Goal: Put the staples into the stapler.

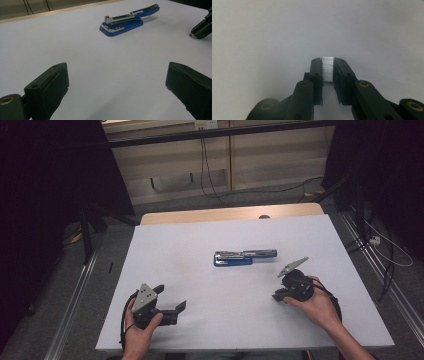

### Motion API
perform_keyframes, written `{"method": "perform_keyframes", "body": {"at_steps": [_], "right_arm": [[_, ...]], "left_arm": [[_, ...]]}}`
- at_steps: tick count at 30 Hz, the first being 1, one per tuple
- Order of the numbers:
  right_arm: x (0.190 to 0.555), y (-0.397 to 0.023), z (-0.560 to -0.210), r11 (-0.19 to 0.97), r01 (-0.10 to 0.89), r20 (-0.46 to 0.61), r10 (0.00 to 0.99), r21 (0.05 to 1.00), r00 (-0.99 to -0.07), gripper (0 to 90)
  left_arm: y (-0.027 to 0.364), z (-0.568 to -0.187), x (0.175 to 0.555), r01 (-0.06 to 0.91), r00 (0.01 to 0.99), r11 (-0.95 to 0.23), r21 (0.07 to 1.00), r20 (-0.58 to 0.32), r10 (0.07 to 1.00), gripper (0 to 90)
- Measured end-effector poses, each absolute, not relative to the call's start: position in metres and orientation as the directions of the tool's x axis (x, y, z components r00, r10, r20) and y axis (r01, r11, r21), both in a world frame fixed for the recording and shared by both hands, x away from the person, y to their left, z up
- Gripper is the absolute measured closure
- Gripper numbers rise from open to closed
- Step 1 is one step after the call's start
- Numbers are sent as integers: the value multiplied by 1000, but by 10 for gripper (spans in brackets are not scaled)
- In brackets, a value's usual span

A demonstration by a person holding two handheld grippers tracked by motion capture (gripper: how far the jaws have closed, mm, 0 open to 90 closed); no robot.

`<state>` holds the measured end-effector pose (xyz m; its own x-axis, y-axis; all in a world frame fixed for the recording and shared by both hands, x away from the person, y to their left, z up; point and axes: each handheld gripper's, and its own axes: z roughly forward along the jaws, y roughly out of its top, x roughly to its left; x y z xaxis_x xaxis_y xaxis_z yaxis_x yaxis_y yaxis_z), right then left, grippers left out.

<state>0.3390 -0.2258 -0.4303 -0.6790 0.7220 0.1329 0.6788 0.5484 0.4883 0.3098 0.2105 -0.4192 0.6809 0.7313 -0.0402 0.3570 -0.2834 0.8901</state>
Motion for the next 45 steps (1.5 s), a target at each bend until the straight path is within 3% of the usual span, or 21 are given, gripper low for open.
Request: {"method": "perform_keyframes", "body": {"at_steps": [5,26,45], "right_arm": [[338,-224,-430,575,655,102,709,491,-698,791],[339,-231,-425,525,655,141,712,544,-688,792],[355,-221,-411,520,580,110,679,627,-726,792]], "left_arm": [[212,-420,311,360,677,-284,888,-39,735,50],[210,-421,312,359,684,-296,885,-34,729,54],[212,-418,310,344,669,-277,897,-27,743,46]]}}
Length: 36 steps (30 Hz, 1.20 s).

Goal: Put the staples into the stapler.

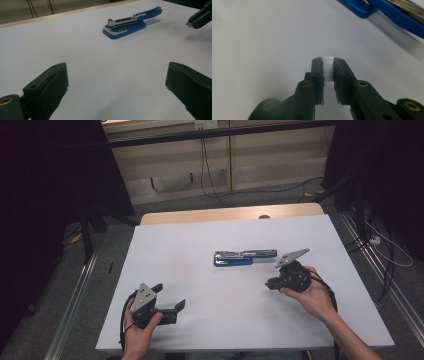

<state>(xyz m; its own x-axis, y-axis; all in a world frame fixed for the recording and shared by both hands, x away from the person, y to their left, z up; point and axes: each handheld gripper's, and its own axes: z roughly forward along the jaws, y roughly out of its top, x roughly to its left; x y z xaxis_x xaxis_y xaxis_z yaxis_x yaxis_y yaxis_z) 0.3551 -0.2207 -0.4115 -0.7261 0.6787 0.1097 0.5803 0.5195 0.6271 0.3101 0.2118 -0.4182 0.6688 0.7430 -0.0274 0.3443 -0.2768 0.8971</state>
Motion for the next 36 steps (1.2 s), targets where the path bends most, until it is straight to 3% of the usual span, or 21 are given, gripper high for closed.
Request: {"method": "perform_keyframes", "body": {"at_steps": [36], "right_arm": [[394,-196,-392,481,492,74,656,726,-751,792]], "left_arm": [[213,-419,312,356,670,-283,891,-32,742,46]]}}
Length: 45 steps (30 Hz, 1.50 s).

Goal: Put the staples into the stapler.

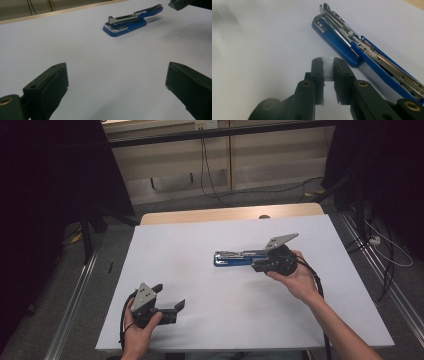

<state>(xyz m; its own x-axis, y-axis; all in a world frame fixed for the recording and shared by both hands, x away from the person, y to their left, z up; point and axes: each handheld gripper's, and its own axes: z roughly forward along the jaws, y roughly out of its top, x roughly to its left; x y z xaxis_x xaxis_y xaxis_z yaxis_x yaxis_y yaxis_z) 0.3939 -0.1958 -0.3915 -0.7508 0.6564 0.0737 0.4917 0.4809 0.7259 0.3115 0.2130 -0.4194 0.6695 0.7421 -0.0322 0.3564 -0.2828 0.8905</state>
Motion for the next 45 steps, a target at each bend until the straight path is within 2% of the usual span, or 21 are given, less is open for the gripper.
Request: {"method": "perform_keyframes", "body": {"at_steps": [19,45], "right_arm": [[420,-188,-381,432,447,55,668,784,-742,792],[452,-161,-379,443,440,65,644,781,-763,792]], "left_arm": [[216,-420,314,366,665,-276,889,-42,746,47],[219,-420,315,373,658,-264,890,-53,752,47]]}}
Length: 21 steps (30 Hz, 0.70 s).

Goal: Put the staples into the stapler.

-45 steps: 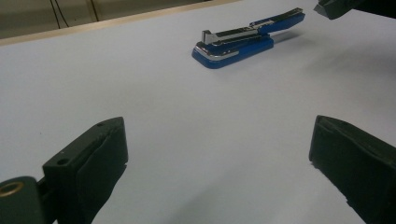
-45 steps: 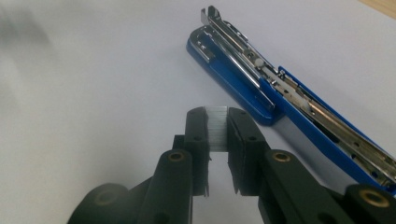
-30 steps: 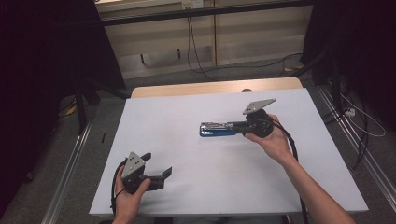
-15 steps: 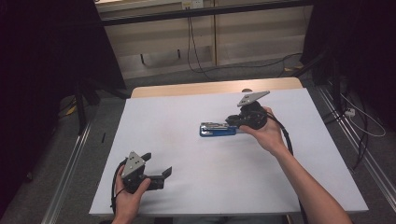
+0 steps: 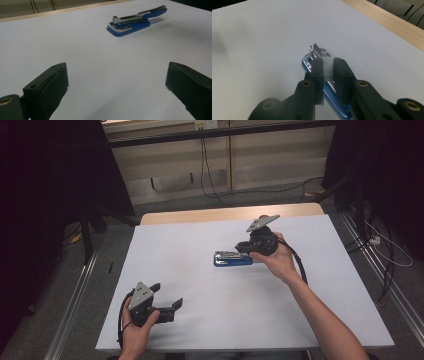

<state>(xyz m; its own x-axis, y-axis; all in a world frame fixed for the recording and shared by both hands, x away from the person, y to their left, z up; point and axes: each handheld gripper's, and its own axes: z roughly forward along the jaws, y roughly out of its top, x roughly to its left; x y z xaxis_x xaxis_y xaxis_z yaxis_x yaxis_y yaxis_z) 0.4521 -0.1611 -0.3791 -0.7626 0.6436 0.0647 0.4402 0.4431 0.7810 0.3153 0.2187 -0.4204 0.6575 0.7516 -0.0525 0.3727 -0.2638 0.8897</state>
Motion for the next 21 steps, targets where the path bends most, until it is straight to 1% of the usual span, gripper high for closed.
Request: {"method": "perform_keyframes", "body": {"at_steps": [9,21], "right_arm": [[461,-150,-383,462,429,57,627,776,-777,792],[477,-134,-388,479,442,74,610,758,-789,791]], "left_arm": [[218,-421,316,371,659,-269,889,-48,750,47],[218,-421,315,370,661,-272,888,-46,749,46]]}}
